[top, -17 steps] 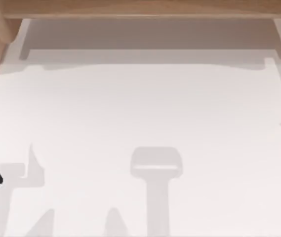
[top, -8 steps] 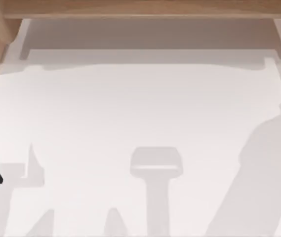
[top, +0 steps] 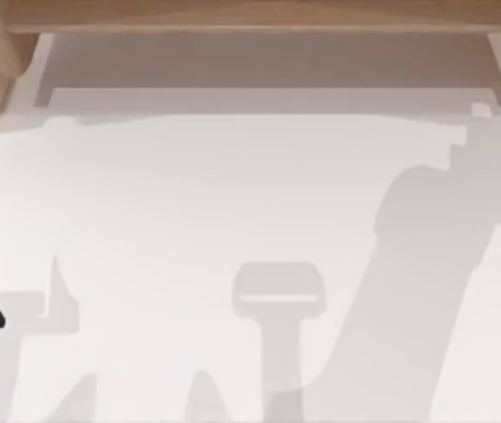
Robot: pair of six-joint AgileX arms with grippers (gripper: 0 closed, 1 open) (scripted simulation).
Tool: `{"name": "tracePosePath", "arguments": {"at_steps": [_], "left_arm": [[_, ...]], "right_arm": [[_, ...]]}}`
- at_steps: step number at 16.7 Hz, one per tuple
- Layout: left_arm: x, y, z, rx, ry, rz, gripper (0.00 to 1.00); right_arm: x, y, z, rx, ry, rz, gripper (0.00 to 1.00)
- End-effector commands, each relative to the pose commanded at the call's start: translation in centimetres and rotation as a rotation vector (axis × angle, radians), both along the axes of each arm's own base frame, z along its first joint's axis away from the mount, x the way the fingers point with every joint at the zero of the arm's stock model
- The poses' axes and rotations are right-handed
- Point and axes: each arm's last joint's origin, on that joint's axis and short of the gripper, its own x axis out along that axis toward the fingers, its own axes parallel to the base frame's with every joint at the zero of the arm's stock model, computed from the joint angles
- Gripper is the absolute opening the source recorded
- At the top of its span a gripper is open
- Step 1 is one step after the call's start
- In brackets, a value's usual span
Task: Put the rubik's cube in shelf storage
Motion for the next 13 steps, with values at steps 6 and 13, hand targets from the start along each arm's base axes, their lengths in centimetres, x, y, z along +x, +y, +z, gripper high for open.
{"name": "tracePosePath", "arguments": {"at_steps": [6,13], "left_arm": [[0.0,0.0,0.0,0.000,0.000,0.000,1.00],[0.0,0.0,0.0,0.000,0.000,0.000,1.00]], "right_arm": [[0.0,-0.1,-0.1,0.002,0.002,-0.003,1.00],[1.6,0.0,-5.0,0.004,0.008,-0.001,1.00]]}}
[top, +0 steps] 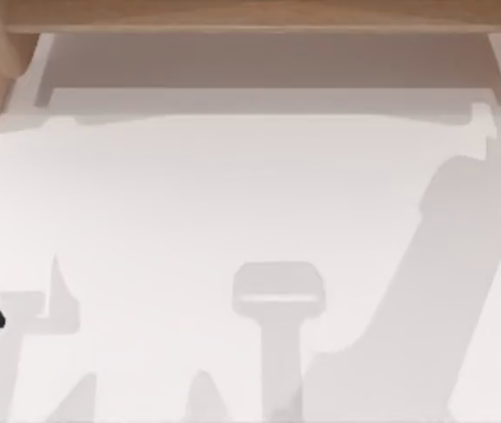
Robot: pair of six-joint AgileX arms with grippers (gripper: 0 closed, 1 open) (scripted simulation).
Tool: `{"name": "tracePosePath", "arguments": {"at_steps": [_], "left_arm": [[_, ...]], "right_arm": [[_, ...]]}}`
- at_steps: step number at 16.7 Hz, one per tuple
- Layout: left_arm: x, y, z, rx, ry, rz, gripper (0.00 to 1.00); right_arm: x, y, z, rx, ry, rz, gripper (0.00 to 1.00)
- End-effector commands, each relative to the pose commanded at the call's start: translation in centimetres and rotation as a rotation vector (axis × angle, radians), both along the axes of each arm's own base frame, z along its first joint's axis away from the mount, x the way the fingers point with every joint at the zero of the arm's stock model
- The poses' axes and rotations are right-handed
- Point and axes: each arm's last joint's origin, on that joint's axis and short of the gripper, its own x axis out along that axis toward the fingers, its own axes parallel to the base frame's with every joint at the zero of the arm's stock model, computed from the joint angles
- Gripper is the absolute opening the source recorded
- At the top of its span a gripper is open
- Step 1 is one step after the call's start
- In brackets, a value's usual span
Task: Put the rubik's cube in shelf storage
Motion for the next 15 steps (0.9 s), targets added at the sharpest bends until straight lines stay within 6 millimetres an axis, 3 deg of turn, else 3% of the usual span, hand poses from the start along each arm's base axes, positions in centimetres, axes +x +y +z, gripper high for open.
{"name": "tracePosePath", "arguments": {"at_steps": [5,15], "left_arm": [[0.00,0.00,0.00,0.000,0.000,0.000,1.00],[0.00,0.00,0.00,0.000,0.000,0.000,1.00]], "right_arm": [[0.43,0.09,-0.83,-0.001,-0.004,-0.001,1.00],[0.43,0.09,-0.83,-0.001,-0.004,-0.001,0.25]]}}
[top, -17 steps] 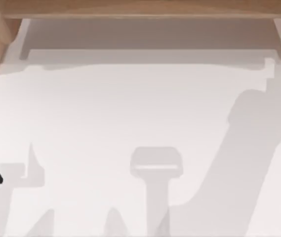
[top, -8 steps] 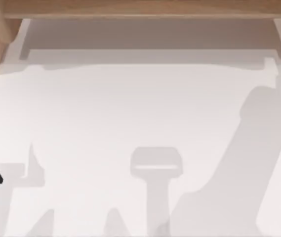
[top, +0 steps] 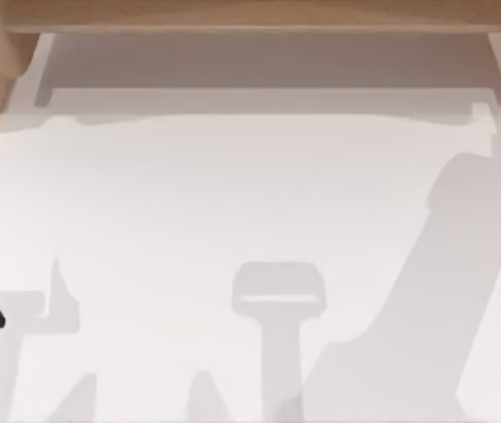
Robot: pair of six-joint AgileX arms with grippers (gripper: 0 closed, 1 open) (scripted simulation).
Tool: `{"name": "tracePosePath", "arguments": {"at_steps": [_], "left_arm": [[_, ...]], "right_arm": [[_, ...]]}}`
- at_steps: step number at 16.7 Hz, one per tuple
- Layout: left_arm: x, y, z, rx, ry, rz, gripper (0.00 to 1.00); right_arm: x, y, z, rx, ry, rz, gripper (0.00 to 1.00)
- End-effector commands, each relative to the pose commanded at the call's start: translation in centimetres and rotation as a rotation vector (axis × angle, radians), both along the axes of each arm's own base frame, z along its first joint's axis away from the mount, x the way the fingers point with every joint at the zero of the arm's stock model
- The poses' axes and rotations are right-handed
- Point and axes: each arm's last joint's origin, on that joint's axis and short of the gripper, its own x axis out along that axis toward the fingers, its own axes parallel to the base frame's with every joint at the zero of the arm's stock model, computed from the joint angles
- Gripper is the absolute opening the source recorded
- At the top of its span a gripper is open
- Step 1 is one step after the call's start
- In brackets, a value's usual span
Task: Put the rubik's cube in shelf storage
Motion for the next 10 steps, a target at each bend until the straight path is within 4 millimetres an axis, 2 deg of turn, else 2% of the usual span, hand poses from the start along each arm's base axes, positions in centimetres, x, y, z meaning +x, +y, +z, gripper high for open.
{"name": "tracePosePath", "arguments": {"at_steps": [3,10], "left_arm": [[0.00,0.00,0.00,0.000,0.000,0.000,1.00],[0.00,0.00,0.00,0.000,0.000,0.000,1.00]], "right_arm": [[0.00,0.00,0.00,0.000,0.000,0.000,0.02],[0.00,0.00,0.00,0.000,0.000,0.000,0.00]]}}
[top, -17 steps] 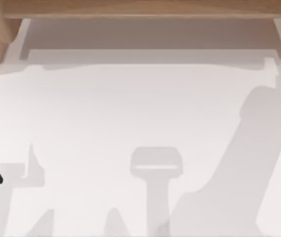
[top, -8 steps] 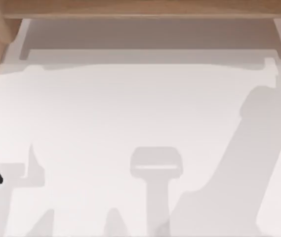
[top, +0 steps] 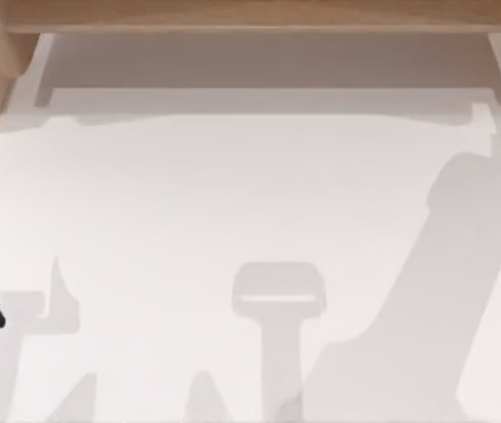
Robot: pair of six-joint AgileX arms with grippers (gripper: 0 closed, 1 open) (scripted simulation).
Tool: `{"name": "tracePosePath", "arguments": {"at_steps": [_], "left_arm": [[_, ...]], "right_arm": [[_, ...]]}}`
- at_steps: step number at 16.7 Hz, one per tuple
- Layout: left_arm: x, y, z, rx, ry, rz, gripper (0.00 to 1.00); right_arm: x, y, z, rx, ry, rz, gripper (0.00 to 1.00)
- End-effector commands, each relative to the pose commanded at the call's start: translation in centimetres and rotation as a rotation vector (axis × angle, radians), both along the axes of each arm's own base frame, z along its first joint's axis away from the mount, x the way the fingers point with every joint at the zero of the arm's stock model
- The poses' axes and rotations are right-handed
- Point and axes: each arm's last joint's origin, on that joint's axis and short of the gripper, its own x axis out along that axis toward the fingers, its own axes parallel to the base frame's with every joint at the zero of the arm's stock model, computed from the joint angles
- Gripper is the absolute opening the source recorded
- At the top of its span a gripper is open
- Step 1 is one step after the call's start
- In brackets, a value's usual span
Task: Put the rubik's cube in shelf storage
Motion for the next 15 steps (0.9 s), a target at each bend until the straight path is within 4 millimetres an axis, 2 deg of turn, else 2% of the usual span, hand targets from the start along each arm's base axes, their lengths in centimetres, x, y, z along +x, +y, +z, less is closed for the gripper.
{"name": "tracePosePath", "arguments": {"at_steps": [4,7,11,13,15], "left_arm": [[0.0,0.0,0.0,0.000,0.000,0.000,1.00],[0.0,0.0,0.0,0.000,0.000,0.000,1.00],[0.0,0.0,0.0,0.000,0.000,0.000,1.00],[0.0,0.0,0.0,0.000,0.000,0.000,1.00],[0.0,0.0,0.0,0.000,0.000,0.000,1.00]], "right_arm": [[-0.3,-0.1,0.5,-0.007,0.005,-0.010,0.00],[-1.4,0.5,3.7,-0.058,0.028,-0.034,0.00],[-2.9,2.8,8.9,-0.144,0.055,-0.035,0.00],[-3.2,3.9,10.2,-0.177,0.068,-0.016,0.00],[-3.2,4.2,10.6,-0.194,0.072,0.002,0.00]]}}
